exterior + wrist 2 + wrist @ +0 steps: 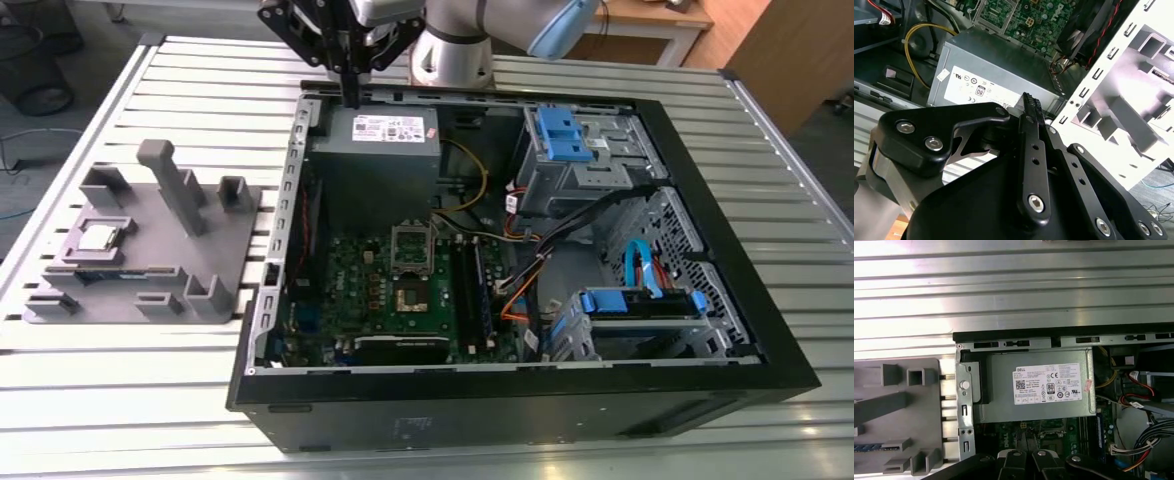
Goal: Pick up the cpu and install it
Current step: 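Reach for the cpu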
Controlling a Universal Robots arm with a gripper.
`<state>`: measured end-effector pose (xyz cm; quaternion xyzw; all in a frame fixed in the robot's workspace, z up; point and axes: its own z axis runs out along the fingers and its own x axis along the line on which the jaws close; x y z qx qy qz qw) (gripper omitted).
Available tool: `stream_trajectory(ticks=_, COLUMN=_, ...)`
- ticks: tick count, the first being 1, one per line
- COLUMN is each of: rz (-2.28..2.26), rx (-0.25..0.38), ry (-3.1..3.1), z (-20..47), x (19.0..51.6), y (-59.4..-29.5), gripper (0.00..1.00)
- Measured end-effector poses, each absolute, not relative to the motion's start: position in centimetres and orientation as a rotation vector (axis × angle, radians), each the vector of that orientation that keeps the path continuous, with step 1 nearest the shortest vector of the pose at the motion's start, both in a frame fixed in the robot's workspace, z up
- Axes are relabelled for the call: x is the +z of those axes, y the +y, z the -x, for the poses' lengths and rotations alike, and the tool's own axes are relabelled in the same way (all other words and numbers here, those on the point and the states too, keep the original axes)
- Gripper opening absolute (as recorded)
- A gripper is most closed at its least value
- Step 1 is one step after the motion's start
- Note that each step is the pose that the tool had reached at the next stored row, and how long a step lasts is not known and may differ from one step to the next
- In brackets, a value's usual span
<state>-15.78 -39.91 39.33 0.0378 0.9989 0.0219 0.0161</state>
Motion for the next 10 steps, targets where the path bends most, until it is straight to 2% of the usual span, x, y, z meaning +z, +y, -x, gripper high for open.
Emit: stream_trajectory(ticks=10, rz=-0.117, rx=0.068, ry=3.102, z=16.62, x=39.31, y=-39.90, gripper=0.11)
